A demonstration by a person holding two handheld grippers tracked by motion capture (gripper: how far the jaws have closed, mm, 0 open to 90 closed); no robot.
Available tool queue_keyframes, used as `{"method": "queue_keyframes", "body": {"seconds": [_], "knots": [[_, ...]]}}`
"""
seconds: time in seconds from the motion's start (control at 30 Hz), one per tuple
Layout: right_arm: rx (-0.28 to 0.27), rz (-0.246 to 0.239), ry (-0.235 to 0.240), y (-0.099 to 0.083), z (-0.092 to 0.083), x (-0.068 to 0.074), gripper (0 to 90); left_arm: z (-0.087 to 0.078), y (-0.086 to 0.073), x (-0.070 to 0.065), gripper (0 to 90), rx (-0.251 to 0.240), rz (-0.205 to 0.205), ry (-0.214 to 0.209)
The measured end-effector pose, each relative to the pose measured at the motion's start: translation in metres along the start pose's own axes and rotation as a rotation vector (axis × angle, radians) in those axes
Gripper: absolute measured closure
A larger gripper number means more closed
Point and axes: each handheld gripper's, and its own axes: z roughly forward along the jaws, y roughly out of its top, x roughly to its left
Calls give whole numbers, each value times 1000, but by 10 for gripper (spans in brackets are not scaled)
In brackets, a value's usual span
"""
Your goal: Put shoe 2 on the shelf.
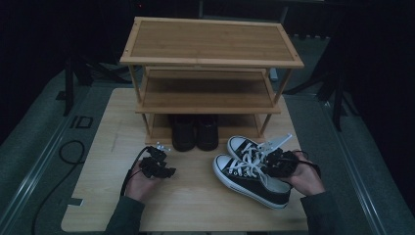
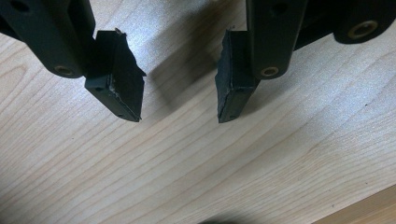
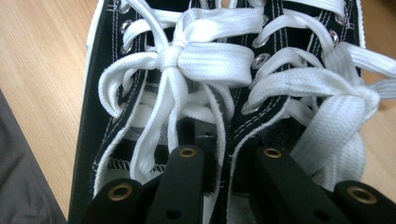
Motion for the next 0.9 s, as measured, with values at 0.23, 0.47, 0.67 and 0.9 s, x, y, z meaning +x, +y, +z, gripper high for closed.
{"method": "queue_keyframes", "body": {"seconds": [0.23, 0.47, 0.67, 0.9], "knots": [[7, -53, 5, 18, -7, 2, 854, -1, 0, 2, 517, -5, -3, 0], [19, -93, 4, 32, -12, 3, 854, -2, 0, 2, 517, -7, -4, 1], [26, -117, 15, 39, -16, 0, 854, -3, 0, 3, 517, -5, -6, -1], [17, -121, 43, 44, -17, -9, 853, -3, 0, 3, 517, -8, -10, 1]]}}
